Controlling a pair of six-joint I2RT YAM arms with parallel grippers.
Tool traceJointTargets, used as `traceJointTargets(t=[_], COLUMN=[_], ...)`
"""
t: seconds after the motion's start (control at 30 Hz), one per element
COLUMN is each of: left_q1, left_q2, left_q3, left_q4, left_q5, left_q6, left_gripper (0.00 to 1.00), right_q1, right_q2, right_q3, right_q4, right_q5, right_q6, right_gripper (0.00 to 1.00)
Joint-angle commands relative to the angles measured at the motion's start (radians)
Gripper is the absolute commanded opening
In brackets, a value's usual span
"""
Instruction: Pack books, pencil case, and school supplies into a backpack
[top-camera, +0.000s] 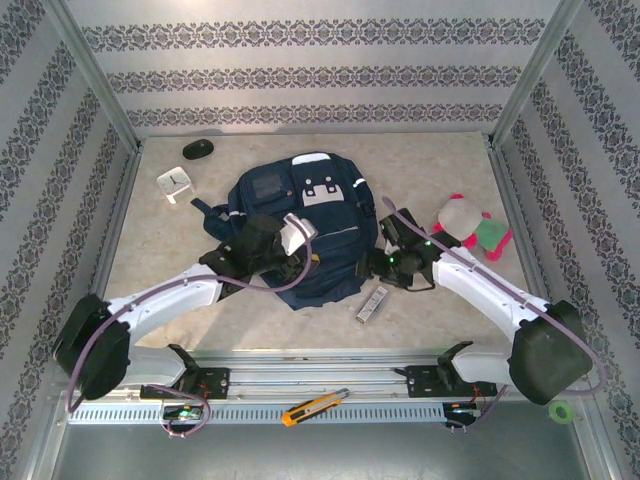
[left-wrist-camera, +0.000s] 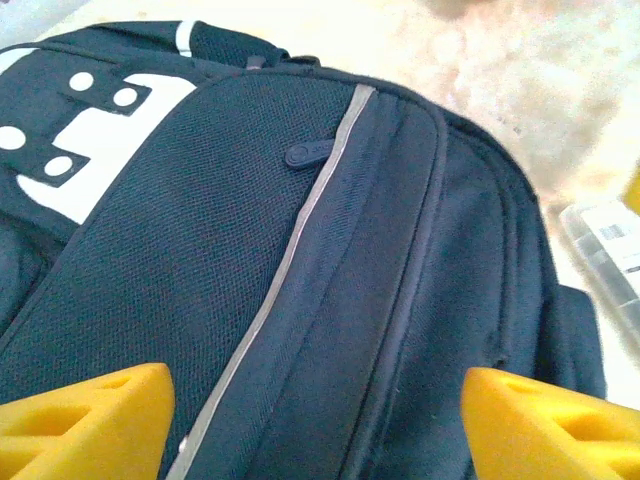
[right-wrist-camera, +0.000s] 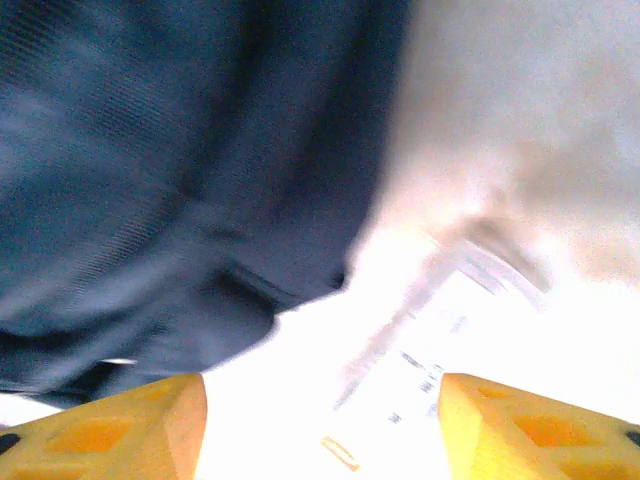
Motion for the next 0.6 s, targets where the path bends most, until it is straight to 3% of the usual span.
traceJointTargets(t=[0.0,0.23,0.37,0.5,0.57], left_q1=[-0.011,-0.01,-0.009,-0.01,-0.008], left_q2=[0.059,0.12,0.136,0.11,0.094], left_q3=[0.048,0.074,0.068,0.049,0.039], left_q4=[-0.008,0.077,0.167,0.232,0.256], left_q5=[0.012,-0.127,-0.219,-0.263,-0.247], left_q6=[0.114,0.097,0.078,0.046,0.043], left_gripper=[0.76,0.74,0.52,0.17,0.1], right_q1=[0.006,0.031,0.102,0.136,0.148], right_q2=[-0.038,-0.051,-0.038,0.002,0.026], right_q3=[-0.058,-0.074,-0.103,-0.108,-0.11], right_q4=[-0.023,-0.033,0.014,0.058,0.071], right_q5=[0.033,0.045,0.042,0.032,0.03], right_q6=[0.088,0.11,0.202,0.25,0.266], right_gripper=[0.65,0.67,0.67,0.67,0.68])
